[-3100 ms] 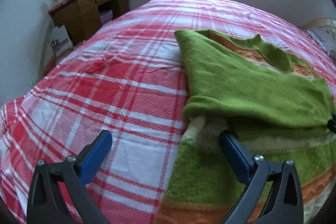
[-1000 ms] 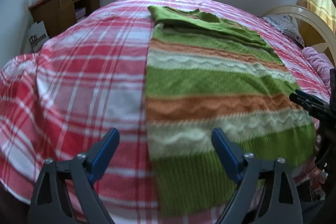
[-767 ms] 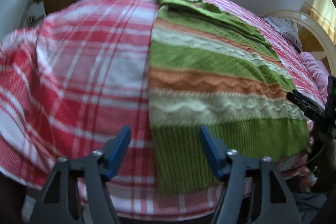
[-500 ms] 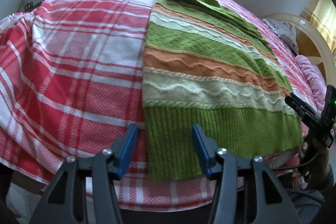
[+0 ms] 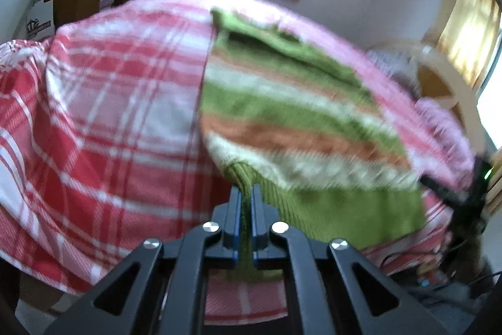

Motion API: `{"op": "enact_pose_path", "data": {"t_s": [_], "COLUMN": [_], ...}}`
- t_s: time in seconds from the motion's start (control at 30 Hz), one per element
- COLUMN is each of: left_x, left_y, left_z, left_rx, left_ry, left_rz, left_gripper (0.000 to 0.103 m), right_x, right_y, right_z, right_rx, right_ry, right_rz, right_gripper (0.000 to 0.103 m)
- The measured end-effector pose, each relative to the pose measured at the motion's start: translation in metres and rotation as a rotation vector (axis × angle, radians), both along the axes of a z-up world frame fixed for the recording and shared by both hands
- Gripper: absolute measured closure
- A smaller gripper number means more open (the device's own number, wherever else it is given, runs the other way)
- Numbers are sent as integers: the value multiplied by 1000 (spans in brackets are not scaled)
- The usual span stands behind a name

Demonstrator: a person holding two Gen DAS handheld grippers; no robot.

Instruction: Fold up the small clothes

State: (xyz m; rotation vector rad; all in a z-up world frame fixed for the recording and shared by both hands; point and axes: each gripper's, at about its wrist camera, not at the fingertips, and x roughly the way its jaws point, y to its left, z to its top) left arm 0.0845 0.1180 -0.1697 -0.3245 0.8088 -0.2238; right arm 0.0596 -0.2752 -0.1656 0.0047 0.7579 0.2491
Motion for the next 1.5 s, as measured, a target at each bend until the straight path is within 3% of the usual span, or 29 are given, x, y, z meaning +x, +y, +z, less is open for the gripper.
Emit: {"op": "enact_pose_path", "data": {"t_s": [0.13,0.3,0.43,0.5,0.57,0.7,0.73,0.83,0.87,0.9,1.03,1.17,1.5], "left_x": [0,2,7,10,8,5,5,5,5,7,6,2,8], "left_y": [6,1,2,4,4,-5,-7,-10,-8,-5,10,18,15], "left_z": [4,-14,-31,-40,-40,-42,-42,-41,-40,-40,-28,-12,-32], "left_rx": [-27,-14,-8,-14,-17,-12,-2,35,37,22,-32,-84,-102], "left_ry": [-17,28,110,155,149,132,125,108,105,110,74,11,73], "left_rz": [-7,-17,10,25,24,-7,-13,-29,-31,-37,-19,-26,-24], "left_gripper": [98,98,97,88,86,64,64,74,94,96,98,98,98], "right_x": [-12,-19,-28,-30,-31,-33,-34,-34,-33,-32,-29,-33,-30], "right_y": [-10,-18,-18,-16,-14,-6,-5,-8,-11,-16,-29,-33,-37], "right_z": [-3,-18,-21,-22,-24,-31,-33,-35,-34,-32,-27,-15,-32], "right_rx": [20,53,77,81,93,80,66,39,51,76,185,267,302], "right_ry": [46,147,163,168,173,159,150,142,144,151,172,127,183], "right_rz": [-19,-21,-16,-13,-4,1,5,-14,-20,-16,9,38,24], "right_gripper": [35,35,35,35,35,41,44,67,80,91,94,95,95]}}
